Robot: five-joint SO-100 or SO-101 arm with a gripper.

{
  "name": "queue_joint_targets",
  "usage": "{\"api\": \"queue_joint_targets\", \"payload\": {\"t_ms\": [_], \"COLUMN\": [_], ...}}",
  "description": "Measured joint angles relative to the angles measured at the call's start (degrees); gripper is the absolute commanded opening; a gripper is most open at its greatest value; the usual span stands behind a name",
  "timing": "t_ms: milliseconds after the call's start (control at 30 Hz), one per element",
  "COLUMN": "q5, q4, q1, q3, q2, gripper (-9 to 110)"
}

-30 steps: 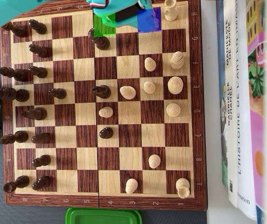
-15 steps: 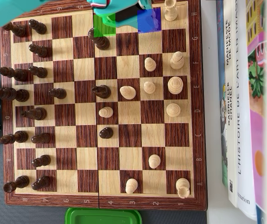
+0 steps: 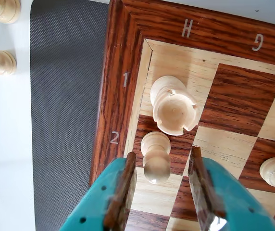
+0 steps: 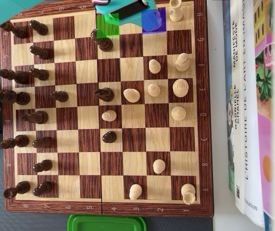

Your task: Play chess

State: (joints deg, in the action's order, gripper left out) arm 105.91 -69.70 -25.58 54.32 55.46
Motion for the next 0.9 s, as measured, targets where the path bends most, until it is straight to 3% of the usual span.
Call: {"api": "queue_joint_targets", "payload": {"t_ms": [900], "q5": [0.0], "q4": [0.0], "q1": [0.0], "q3": [-2.29], "q2": [-3.08], "gripper": [17]}}
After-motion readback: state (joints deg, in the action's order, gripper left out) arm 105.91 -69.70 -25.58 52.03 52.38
